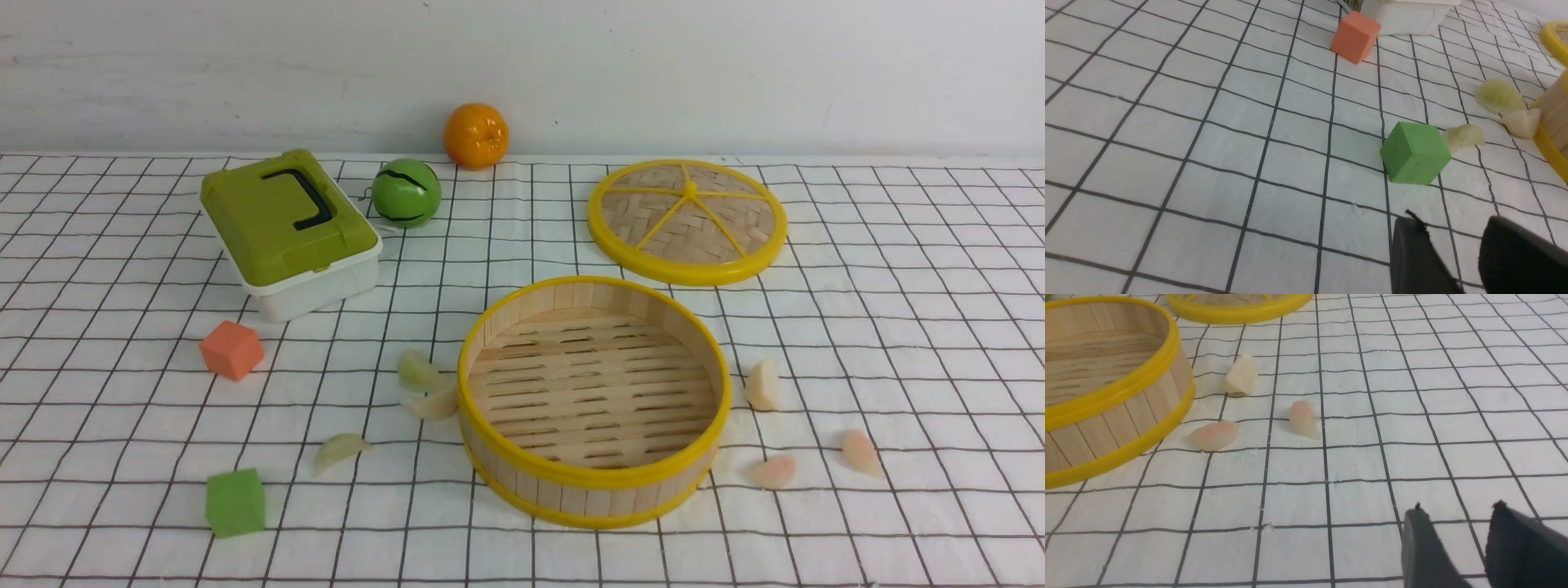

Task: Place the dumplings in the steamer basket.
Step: Use the left arm to grab a dumpling

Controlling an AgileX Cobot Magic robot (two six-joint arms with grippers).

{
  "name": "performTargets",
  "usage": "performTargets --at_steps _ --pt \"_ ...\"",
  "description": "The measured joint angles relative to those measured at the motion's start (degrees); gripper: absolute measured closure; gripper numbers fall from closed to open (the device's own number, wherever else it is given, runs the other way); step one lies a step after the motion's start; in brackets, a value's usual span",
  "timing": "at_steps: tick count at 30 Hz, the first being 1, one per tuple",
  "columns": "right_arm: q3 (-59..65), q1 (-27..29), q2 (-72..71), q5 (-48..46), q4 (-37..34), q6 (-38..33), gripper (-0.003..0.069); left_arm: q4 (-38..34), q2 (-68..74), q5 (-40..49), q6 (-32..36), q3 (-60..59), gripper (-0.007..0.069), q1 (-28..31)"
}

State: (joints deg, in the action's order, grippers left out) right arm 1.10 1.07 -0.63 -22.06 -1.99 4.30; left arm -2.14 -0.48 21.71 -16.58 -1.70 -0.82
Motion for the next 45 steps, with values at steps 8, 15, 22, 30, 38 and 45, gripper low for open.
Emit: performTargets --at_steps 8,15,22,30,38,45 --pt "0.0 0.0 0.0 0.0 0.0 0.0 0.0421 0.0 0.0 0.0 0.0 0.0 0.0386 0.0" --pt "0.0 0.0 0.0 0.0 0.0 0.0 0.0421 0.0 0.0 0.0 0.0 0.0 0.0386 0.0" --pt "0.0 0.0 0.0 0.0 0.0 0.0 0.0421 0.1 0.0 0.0 0.1 0.0 0.0386 0.0" --pt "0.0 0.0 0.0 0.0 0.0 0.0 0.0421 3.2 0.0 0.0 0.6 0.0 0.0386 0.0" --pt "0.0 0.0 0.0 0.0 0.0 0.0 0.0421 3.4 0.0 0.0 0.6 0.0 0.0386 -0.1" --pt "0.0 0.0 0.0 0.2 0.2 0.0 0.0420 3.2 0.0 -2.9 0.6 0.0 0.0386 -0.1"
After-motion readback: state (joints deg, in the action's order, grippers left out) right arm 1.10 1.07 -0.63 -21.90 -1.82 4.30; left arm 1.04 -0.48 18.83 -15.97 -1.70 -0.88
